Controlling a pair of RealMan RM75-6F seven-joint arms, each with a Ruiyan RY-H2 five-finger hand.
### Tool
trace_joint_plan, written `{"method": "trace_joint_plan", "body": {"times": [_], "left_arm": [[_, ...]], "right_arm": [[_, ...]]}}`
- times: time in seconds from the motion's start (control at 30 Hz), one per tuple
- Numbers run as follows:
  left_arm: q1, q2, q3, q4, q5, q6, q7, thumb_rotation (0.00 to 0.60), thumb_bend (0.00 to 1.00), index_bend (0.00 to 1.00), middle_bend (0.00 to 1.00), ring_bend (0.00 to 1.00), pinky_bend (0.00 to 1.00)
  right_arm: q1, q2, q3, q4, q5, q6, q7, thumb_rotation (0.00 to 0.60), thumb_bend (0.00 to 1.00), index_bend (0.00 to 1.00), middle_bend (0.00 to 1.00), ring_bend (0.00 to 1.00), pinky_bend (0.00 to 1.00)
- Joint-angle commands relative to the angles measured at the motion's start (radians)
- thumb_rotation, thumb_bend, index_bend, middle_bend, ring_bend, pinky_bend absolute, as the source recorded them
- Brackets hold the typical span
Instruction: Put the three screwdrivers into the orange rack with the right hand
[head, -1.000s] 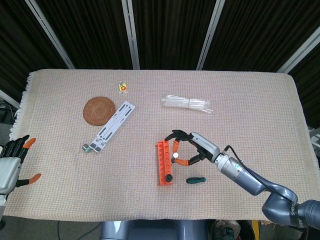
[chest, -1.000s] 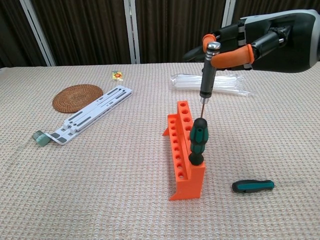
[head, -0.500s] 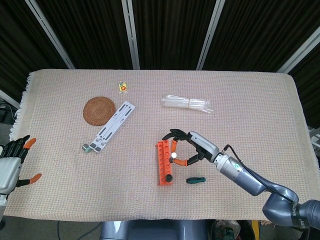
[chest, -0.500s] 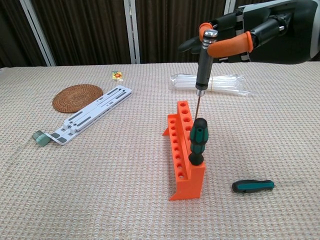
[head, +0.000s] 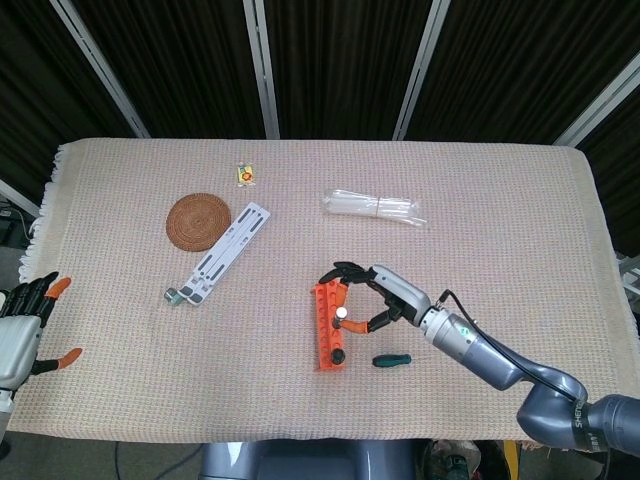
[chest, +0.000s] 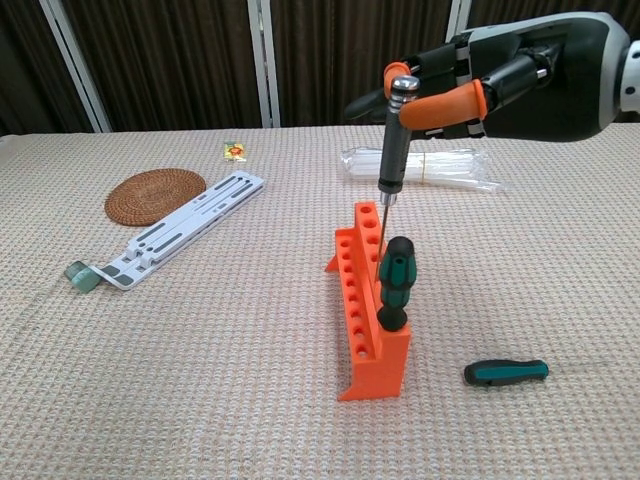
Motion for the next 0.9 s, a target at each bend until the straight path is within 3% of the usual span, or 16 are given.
{"method": "trace_joint_plan", "body": {"times": [0.03,0.9], "left_arm": [[-0.001,-0.001,0.001,0.002,0.0,-0.003,0.0,0.6,0.15,0.08,0.0,0.0,0.0],[-0.006,-0.002,-0.004,-0.003,0.0,-0.004,0.004,0.6,0.15,0.08,0.0,0.0,0.0]], "right_arm": [[0.003,-0.007,-0.003,0.007,0.007,-0.001,-0.003,0.6,0.45,0.66,0.22,0.0,0.0],[0.004,0.014,-0.007,0.008,0.025,0.008,-0.01,0.6,0.45,0.66,0.22,0.0,0.0]]}}
